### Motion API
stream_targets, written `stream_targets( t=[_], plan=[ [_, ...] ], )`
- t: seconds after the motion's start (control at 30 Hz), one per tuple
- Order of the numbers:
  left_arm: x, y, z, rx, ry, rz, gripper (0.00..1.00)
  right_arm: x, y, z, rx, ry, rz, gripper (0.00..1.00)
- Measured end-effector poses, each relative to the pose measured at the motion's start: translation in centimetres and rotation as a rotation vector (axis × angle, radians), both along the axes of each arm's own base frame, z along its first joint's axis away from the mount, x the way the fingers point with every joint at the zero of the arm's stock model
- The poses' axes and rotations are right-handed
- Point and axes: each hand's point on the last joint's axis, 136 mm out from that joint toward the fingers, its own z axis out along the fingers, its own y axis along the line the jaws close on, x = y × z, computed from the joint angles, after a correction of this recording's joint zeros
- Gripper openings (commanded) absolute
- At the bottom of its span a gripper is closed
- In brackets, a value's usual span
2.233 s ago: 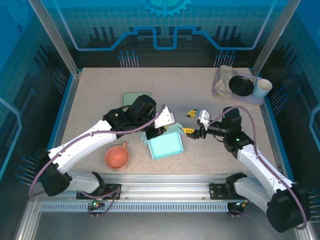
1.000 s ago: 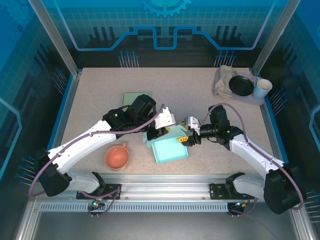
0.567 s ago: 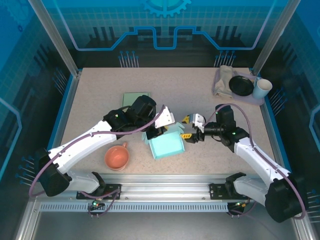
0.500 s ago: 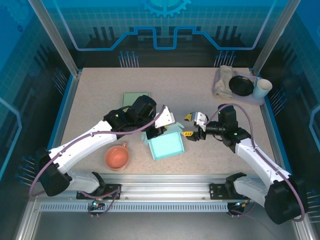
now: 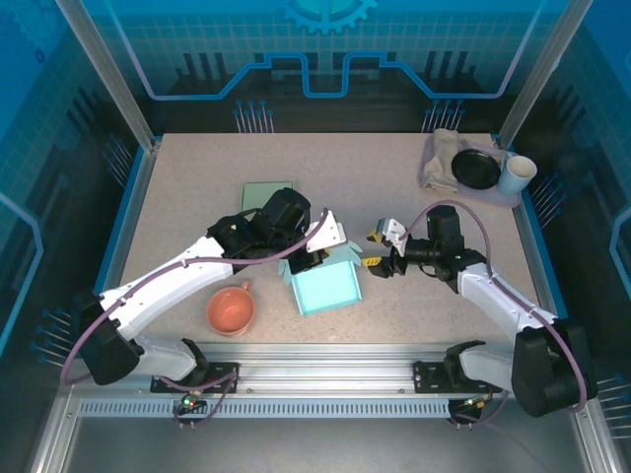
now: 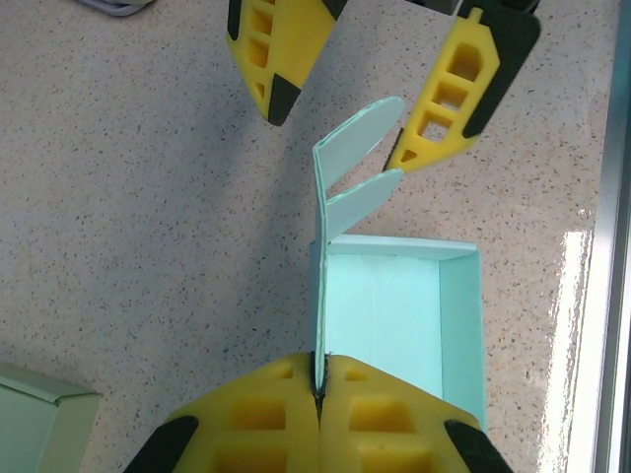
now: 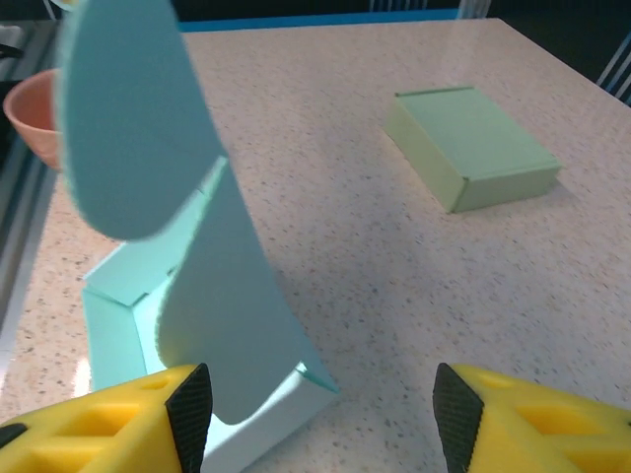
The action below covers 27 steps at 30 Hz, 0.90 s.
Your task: Fold the paper box
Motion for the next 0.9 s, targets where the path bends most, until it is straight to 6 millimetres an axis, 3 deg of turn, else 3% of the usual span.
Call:
stream_targets(
  t=[0.43,0.77,0.9],
  plan=[
    [-0.9,-0.6,0.4,-0.038,0.03,-0.044,0.0,-1.9,2.3,0.6,0.001,-0.018,0.133,0.58],
    [-1.4,-1.0,0.5,-0.05,0.041,-0.065,0.0,-2.9,3.0,0.4,-0.018,-0.025,0.183,0.41],
    [-1.5,-1.0,0.5,-0.052,0.043,-0.068,0.0,-3.1,3.0,0.3,-0.021,-0.019,0.187,0.39]
  ],
)
